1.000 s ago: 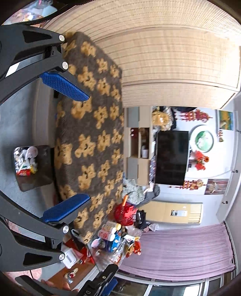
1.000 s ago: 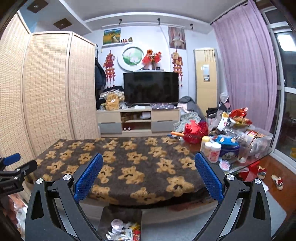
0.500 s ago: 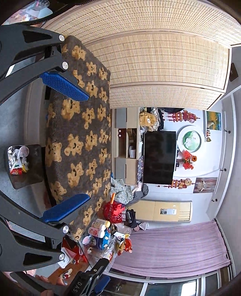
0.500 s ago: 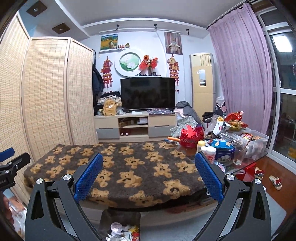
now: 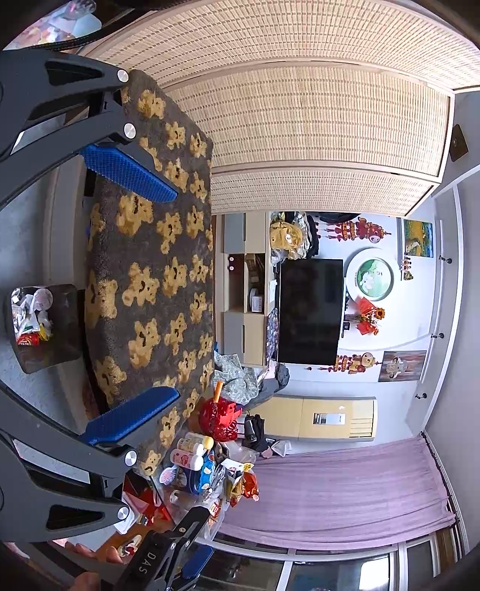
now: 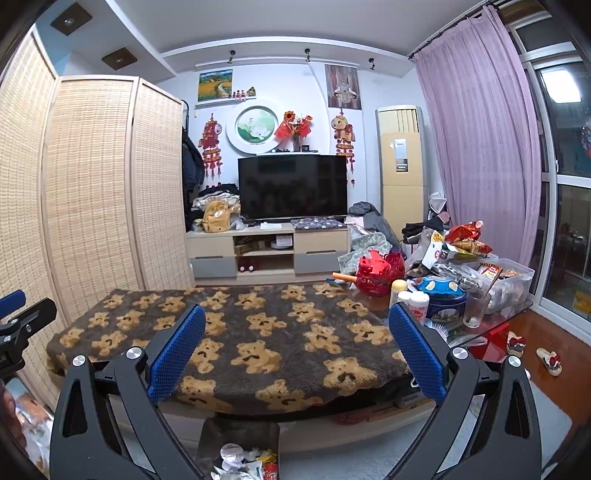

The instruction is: Collect trash

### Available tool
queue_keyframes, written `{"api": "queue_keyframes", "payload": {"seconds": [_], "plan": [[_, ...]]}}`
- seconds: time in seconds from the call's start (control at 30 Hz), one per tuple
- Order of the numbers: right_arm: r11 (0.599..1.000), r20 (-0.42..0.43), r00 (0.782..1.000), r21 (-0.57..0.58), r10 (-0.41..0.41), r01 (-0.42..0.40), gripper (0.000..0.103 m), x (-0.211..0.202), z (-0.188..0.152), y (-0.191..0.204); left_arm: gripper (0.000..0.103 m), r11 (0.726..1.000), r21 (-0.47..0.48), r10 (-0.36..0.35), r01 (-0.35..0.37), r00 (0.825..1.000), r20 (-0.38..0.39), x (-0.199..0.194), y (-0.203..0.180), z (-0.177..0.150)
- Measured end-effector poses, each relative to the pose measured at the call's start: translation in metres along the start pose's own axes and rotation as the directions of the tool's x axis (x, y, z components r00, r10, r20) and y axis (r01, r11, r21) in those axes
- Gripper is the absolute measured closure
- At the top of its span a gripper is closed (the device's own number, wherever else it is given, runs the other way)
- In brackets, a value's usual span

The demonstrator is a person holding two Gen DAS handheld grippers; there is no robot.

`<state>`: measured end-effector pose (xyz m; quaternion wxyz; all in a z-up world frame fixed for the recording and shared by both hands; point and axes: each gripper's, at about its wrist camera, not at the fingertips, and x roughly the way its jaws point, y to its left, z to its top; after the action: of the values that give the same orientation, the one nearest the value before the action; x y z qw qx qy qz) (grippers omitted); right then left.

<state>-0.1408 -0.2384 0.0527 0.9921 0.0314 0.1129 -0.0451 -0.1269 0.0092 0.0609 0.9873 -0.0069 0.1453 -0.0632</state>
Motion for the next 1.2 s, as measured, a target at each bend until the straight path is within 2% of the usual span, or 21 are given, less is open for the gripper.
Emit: {"api": "queue_keyframes", "payload": {"seconds": [1.2], "plan": [[1.000,-0.010,1.000,0.010,0.003,-0.003,0.003,0.0019,-0.0026,0.0061,0.008,1.000,-0.004,-0.018,0.018,1.000,0.001,-0.0033,-0.0023,-0.0006]]}}
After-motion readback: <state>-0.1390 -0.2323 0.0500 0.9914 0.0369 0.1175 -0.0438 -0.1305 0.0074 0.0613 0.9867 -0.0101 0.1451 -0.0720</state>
